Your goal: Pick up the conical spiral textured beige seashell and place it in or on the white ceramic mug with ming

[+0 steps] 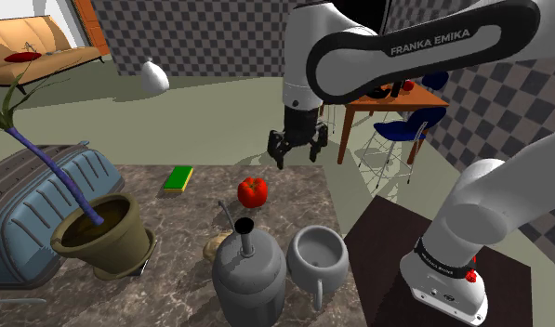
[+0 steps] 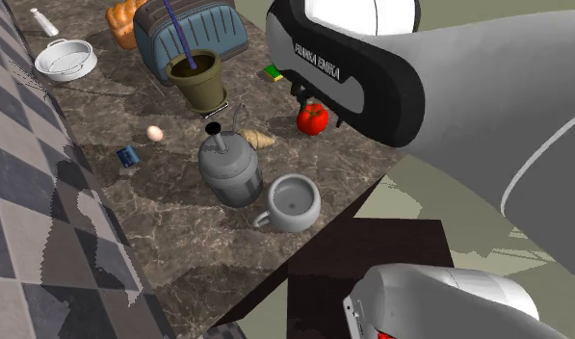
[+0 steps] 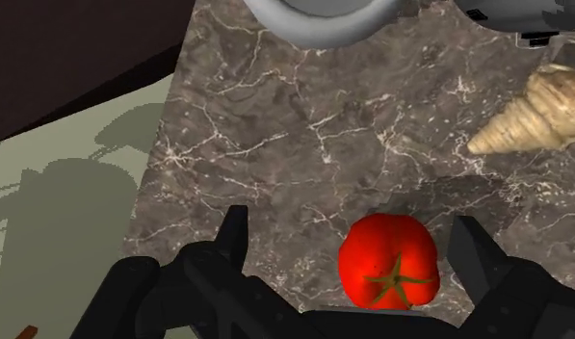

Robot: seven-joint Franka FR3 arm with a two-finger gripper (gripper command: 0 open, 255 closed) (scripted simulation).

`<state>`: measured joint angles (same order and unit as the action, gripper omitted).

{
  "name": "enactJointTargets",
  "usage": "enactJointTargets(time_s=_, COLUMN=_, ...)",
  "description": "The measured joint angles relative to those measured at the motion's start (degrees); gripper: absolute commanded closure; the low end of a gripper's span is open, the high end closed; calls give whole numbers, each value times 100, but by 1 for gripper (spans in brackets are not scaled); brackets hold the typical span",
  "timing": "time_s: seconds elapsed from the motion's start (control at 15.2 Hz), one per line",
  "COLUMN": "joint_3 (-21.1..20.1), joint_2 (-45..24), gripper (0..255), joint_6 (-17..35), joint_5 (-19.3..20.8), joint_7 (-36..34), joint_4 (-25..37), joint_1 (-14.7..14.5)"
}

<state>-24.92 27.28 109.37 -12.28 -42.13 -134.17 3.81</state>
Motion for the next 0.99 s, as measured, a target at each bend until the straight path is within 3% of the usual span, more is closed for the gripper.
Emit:
enactJointTargets(time_s=0.46, joint_3=-896, joint_2=-1531, gripper=0, joint_6=522, joint_5=170, joint_7=-1950, joint_4=611, joint_1=227)
enactJointTargets(time_s=0.73, joint_3=-1231, joint_2=-2661, gripper=0, joint_6=783, joint_5=593, joint_7=-3165, joint_4=1167, joint_1=251)
enactJointTargets(time_s=0.99, joint_3=-1245, joint_2=-3868, gripper=0, joint_6=974, joint_5=1139, joint_7=-4317, joint_4=1837, joint_1=43)
